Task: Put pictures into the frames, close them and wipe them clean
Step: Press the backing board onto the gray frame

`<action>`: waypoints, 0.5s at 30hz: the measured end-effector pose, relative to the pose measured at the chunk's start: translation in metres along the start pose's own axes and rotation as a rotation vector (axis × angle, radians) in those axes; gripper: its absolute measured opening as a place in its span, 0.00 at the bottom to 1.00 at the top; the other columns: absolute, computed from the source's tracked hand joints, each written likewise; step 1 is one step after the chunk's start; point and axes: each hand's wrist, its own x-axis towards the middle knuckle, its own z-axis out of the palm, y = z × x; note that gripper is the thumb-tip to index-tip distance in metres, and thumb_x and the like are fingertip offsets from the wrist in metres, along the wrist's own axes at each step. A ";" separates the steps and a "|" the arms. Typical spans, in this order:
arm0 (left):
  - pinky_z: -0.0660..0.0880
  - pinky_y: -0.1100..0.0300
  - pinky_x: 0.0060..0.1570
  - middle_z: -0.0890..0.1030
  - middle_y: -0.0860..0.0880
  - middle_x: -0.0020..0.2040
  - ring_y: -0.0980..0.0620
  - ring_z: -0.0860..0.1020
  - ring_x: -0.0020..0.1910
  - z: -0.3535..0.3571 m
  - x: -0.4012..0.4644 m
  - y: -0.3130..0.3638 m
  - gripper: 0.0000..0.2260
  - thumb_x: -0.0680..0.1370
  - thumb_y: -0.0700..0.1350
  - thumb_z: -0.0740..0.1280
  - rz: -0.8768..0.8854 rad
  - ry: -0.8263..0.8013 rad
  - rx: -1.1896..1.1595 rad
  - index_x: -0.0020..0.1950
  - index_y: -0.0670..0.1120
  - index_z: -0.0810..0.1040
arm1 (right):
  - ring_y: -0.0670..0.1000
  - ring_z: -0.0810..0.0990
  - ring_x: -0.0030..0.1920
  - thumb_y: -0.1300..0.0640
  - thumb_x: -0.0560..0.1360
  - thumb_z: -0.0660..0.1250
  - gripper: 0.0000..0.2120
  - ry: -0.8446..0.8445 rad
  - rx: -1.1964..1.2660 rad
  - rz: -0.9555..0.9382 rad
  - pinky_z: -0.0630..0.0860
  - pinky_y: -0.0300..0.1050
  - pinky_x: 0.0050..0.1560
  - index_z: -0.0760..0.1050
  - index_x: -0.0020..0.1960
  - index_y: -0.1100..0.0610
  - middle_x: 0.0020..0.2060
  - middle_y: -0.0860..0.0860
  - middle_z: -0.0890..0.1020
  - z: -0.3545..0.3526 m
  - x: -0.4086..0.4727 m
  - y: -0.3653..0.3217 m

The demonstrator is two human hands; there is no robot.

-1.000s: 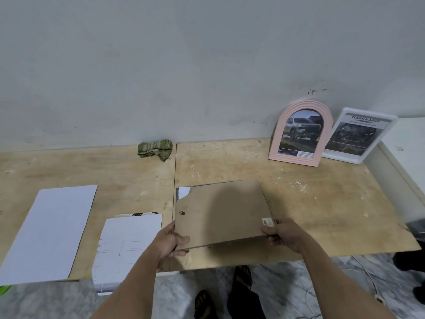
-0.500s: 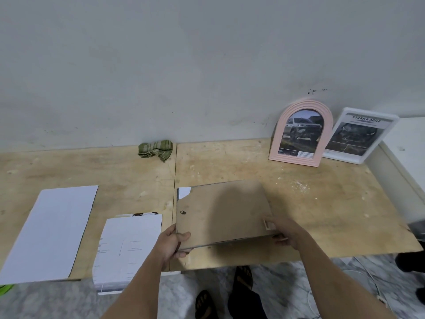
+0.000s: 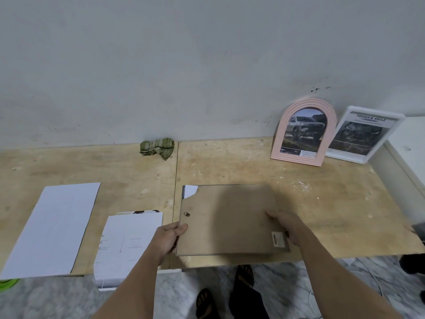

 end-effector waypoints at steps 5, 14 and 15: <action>0.74 0.59 0.33 0.84 0.45 0.42 0.48 0.79 0.35 -0.003 -0.007 0.012 0.11 0.77 0.47 0.71 -0.076 -0.143 0.093 0.54 0.42 0.85 | 0.57 0.80 0.50 0.53 0.68 0.76 0.16 0.142 0.113 -0.098 0.76 0.58 0.59 0.79 0.49 0.62 0.50 0.57 0.82 -0.008 0.014 -0.027; 0.79 0.55 0.42 0.85 0.45 0.46 0.46 0.83 0.43 0.012 0.006 0.025 0.06 0.78 0.44 0.71 0.014 0.193 -0.290 0.49 0.42 0.84 | 0.58 0.82 0.51 0.56 0.72 0.73 0.16 -0.122 -0.055 -0.156 0.79 0.54 0.52 0.78 0.57 0.61 0.50 0.56 0.84 0.004 -0.010 -0.030; 0.79 0.54 0.43 0.85 0.44 0.48 0.45 0.83 0.44 0.013 0.010 0.025 0.06 0.78 0.45 0.71 0.016 0.216 -0.320 0.50 0.42 0.84 | 0.59 0.82 0.52 0.59 0.70 0.74 0.19 -0.216 -0.099 -0.132 0.80 0.55 0.52 0.76 0.59 0.61 0.51 0.57 0.84 0.004 -0.012 -0.024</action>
